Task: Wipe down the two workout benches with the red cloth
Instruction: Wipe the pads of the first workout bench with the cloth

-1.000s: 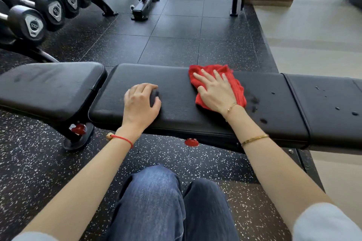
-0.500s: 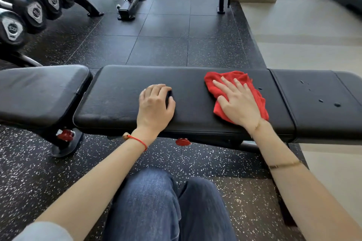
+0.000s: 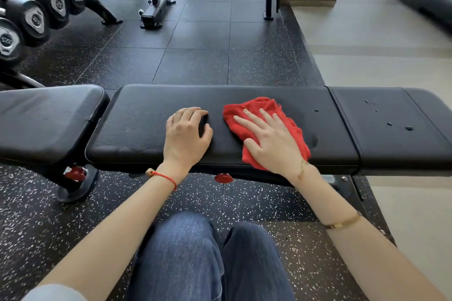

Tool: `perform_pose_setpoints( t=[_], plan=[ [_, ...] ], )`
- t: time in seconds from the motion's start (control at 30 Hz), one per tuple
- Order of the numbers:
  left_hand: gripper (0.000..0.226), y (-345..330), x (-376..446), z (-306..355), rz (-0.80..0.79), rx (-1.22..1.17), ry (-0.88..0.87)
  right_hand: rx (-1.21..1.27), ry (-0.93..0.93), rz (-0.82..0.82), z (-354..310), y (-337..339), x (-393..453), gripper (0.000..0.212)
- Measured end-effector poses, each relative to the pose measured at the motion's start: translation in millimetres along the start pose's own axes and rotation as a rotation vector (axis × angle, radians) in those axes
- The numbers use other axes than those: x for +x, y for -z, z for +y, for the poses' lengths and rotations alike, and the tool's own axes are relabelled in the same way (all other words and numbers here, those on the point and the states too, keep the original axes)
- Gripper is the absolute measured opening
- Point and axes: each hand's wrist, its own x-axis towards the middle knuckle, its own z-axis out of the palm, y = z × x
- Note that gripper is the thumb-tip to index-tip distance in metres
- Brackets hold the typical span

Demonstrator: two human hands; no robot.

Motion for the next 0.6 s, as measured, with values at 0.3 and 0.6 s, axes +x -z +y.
perform_pose_setpoints(
  t=[0.3,0.6],
  plan=[
    [0.034,0,-2,4,-0.014,0.022,-0.009,-0.042,-0.414,0.000,66,19,44,0.053],
    [0.033,0,-1,1,0.010,-0.003,-0.002,-0.004,-0.012,-0.043,-7,-1,12,0.057]
  ],
)
